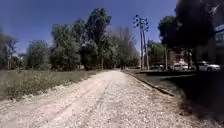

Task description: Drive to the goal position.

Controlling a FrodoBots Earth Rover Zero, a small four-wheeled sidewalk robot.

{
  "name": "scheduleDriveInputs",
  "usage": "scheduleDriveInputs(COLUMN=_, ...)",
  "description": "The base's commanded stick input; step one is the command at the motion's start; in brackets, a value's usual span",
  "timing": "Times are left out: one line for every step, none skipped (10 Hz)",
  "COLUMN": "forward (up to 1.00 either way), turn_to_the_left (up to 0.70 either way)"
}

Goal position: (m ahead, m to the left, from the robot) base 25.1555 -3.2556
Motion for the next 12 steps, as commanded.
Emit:
scheduleDriveInputs(forward=0.85, turn_to_the_left=0.00)
scheduleDriveInputs(forward=0.85, turn_to_the_left=0.00)
scheduleDriveInputs(forward=0.85, turn_to_the_left=0.00)
scheduleDriveInputs(forward=0.85, turn_to_the_left=0.00)
scheduleDriveInputs(forward=0.85, turn_to_the_left=0.00)
scheduleDriveInputs(forward=0.85, turn_to_the_left=-0.03)
scheduleDriveInputs(forward=0.85, turn_to_the_left=-0.29)
scheduleDriveInputs(forward=0.85, turn_to_the_left=-0.32)
scheduleDriveInputs(forward=0.85, turn_to_the_left=-0.34)
scheduleDriveInputs(forward=0.85, turn_to_the_left=-0.14)
scheduleDriveInputs(forward=0.85, turn_to_the_left=0.00)
scheduleDriveInputs(forward=0.85, turn_to_the_left=0.00)
